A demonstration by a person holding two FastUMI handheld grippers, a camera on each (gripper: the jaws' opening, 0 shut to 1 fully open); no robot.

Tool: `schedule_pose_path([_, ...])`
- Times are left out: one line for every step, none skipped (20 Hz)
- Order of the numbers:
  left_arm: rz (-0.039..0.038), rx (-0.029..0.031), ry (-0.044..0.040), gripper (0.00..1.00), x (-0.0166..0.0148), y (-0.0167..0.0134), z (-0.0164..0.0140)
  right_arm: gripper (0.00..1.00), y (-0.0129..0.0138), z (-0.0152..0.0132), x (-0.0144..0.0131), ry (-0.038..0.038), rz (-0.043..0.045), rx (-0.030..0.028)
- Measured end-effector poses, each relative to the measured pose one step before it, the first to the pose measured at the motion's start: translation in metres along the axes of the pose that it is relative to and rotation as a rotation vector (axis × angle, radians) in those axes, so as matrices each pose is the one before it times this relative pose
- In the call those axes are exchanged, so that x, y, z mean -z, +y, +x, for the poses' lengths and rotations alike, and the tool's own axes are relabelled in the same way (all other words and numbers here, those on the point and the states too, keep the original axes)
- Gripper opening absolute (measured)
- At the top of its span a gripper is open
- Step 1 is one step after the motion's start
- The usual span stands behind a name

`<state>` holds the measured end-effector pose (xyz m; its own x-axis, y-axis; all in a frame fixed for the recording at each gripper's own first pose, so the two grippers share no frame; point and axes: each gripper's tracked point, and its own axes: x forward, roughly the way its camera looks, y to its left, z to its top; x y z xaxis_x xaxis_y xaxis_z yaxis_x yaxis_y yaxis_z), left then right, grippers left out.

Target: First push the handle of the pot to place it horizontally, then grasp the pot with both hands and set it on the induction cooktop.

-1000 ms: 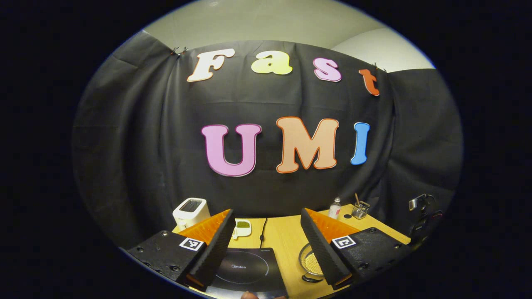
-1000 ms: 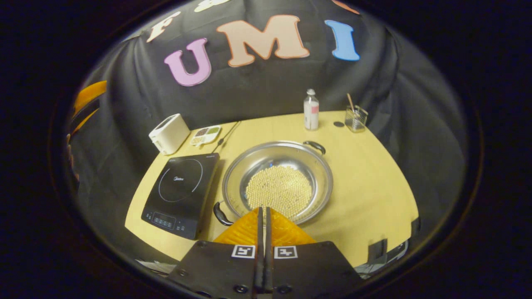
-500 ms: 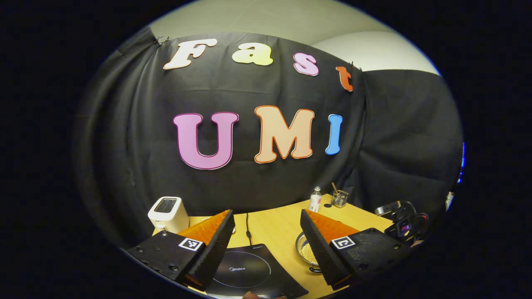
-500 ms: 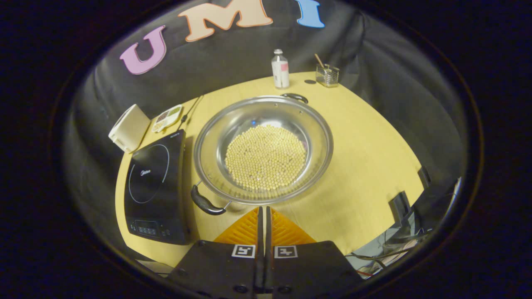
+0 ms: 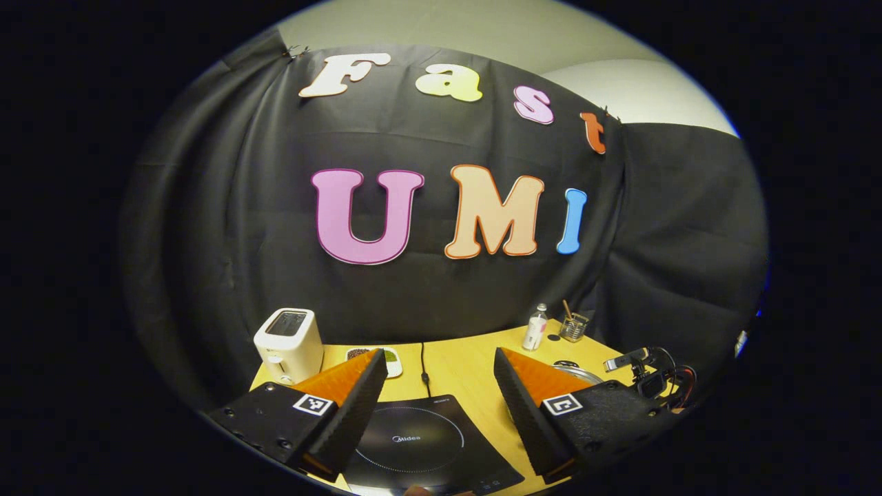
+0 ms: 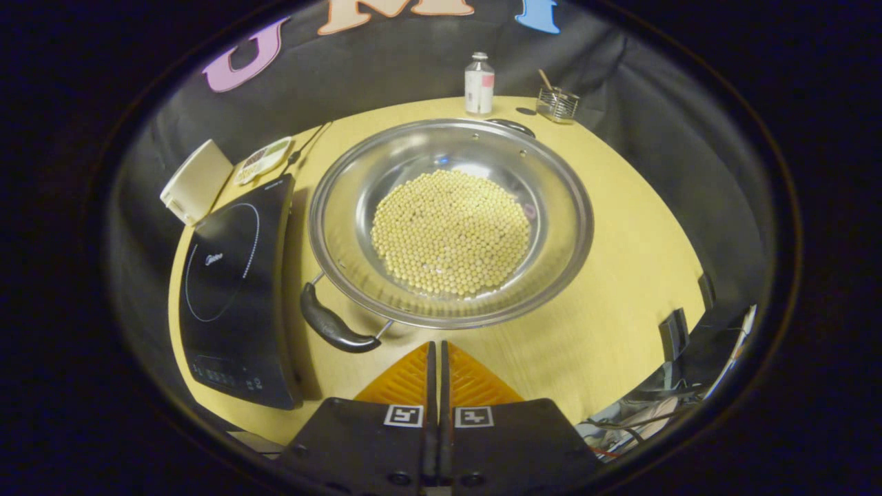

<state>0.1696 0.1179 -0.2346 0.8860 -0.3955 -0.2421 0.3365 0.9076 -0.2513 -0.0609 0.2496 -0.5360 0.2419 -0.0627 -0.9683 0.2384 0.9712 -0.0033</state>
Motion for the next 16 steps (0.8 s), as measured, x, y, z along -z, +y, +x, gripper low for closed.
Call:
schedule_pose_path([-0.00647, -0.00326, 0.00488, 0.95, 0.00355, 0.00295, -0.00035, 0.03, 0.00429, 0.00130, -0.00092, 0.00081, 0.00914, -0.00461])
schedule_pose_path([-0.00436, -0.00525, 0.00481, 0.95, 0.00174, 0.00345, -0.00076, 0.02, 0.00322, 0.00067, -0.00095, 0.00260, 0.00764, -0.00233])
schedule_pose_path([-0.00313, -0.00551, 0.00230, 0.95, 0.00123, 0.00305, -0.00039, 0.05, 0.00283, 0.00104, -0.00133, 0.00295, 0.00772, -0.00447])
schedule_pose_path([-0.00124, -0.00690, 0.00167, 0.95, 0.00085, 0.00326, -0.00111, 0.02, 0.00278, 0.00077, -0.00115, 0.00372, 0.01096, -0.00493])
schedule_pose_path([0.00124, -0.00823, 0.00204, 0.95, 0.00103, 0.00458, 0.00005, 0.02, 0.00306, 0.00136, -0.00117, 0.00148, 0.01204, -0.00312])
schedule_pose_path([-0.00023, -0.00544, 0.00129, 0.95, 0.00059, 0.00271, 0.00035, 0.02, 0.00180, 0.00069, -0.00126, 0.00147, 0.00633, 0.00247])
schedule_pose_path([-0.00321, -0.00208, 0.00094, 0.95, 0.00160, 0.00070, 0.00015, 0.05, 0.00231, 0.00066, 0.00030, 0.00074, 0.00231, -0.00250])
schedule_pose_path([-0.00319, -0.00126, 0.00283, 0.95, 0.00091, 0.00102, 0.00000, 0.04, 0.00235, -0.00028, 0.00087, 0.00482, -0.00104, -0.00243])
schedule_pose_path([-0.00275, -0.00052, 0.00219, 0.95, 0.00089, 0.00051, 0.00033, 0.02, 0.00056, 0.00099, -0.00021, -0.00079, -0.00071, 0.00245])
schedule_pose_path([-0.00032, -0.00254, 0.00035, 0.95, 0.00000, 0.00191, -0.00057, 0.03, 0.00202, -0.00021, -0.00027, 0.00111, 0.00192, -0.00271])
schedule_pose_path([0.00149, -0.00167, -0.00093, 0.95, 0.00031, 0.00126, 0.00033, 0.03, 0.00262, -0.00074, 0.00040, 0.00117, 0.00526, -0.00363])
schedule_pose_path([0.00132, 0.00049, 0.00008, 0.95, 0.00021, 0.00062, -0.00010, 0.03, 0.00250, -0.00036, -0.00014, 0.00179, 0.00605, -0.00250])
schedule_pose_path([-0.00018, -0.00097, 0.00112, 0.95, 0.00082, 0.00100, 0.00008, 0.03, 0.00301, 0.00103, -0.00042, 0.00359, 0.00812, -0.00223])
schedule_pose_path([-0.00169, -0.00090, 0.00172, 0.95, 0.00087, 0.00092, 0.00019, 0.00, 0.00403, 0.00039, -0.00128, 0.00257, 0.00903, -0.00229])
schedule_pose_path([-0.00290, -0.00105, 0.00129, 0.95, 0.00038, 0.00165, 0.00008, 0.03, 0.00337, 0.00120, -0.00087, 0.00180, 0.01039, -0.00236])
schedule_pose_path([-0.00351, -0.00073, 0.00197, 0.95, 0.00121, 0.00038, -0.00066, 0.03, 0.00410, 0.00057, -0.00171, -0.00115, 0.01081, -0.00019])
